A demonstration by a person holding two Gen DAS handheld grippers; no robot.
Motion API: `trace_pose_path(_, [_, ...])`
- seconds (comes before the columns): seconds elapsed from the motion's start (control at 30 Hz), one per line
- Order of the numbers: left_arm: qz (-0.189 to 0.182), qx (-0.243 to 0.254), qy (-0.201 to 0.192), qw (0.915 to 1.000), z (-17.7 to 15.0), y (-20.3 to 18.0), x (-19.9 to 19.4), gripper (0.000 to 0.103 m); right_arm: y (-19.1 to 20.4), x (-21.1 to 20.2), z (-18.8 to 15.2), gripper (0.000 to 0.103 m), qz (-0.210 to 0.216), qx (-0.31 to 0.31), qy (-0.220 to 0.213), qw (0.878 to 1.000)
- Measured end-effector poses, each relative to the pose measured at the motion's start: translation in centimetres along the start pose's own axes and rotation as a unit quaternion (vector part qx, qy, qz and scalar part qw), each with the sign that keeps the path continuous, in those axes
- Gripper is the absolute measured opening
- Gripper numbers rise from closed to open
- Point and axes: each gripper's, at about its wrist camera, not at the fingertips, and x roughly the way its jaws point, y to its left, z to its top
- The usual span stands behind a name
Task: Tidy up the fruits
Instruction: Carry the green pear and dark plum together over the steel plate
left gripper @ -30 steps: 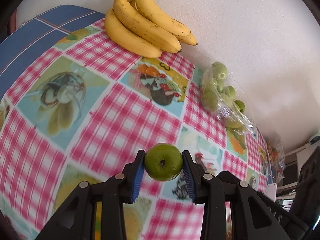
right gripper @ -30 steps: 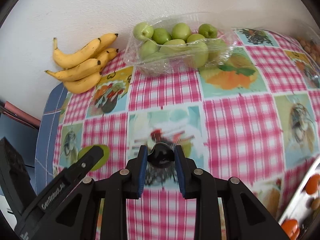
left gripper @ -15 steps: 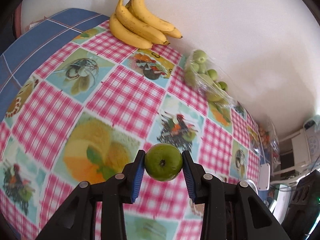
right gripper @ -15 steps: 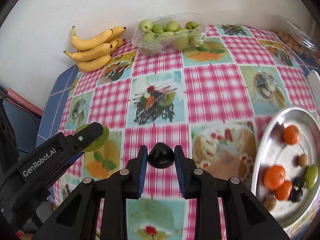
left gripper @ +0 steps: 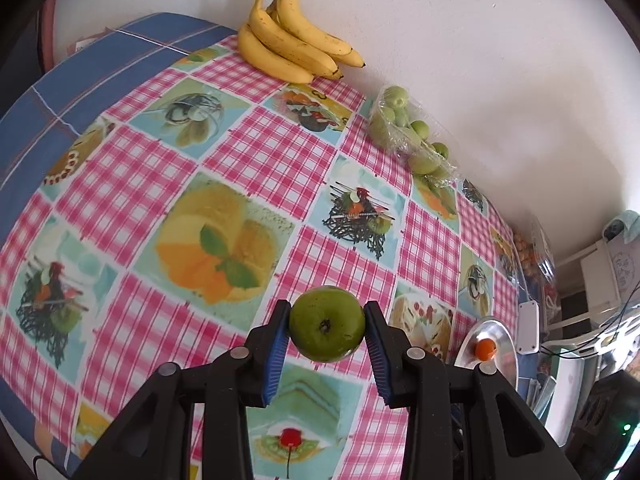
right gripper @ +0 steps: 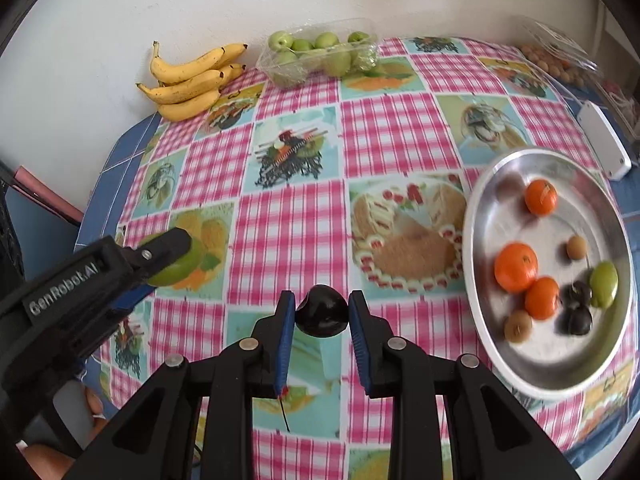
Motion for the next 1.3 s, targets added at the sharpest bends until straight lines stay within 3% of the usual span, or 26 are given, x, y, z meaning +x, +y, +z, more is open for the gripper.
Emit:
trace_pose_path(0.3, [0.004,0.008,0.002,1.0000,-1.8,-0.3,-1.0,0.039,-0.5,-0.2,-2.4,0.028,-0.008,-0.002,0.009,1.000])
trace_pose_path(0.73, [0.019,0.028,0.003,0.9994,-2.7,-2.7,0.3,0.039,-2.0,-0.7,-1.8,0.028,-0.013,0.006,0.002,1.000])
trace_pose_path(1.3, [0.003,0.091,0.036,0.9952,-7.0,-8.7,2.9,0.039,-11.0,-2.9,-1.7,0.029,-0.026,0.105,-0.013,0.994])
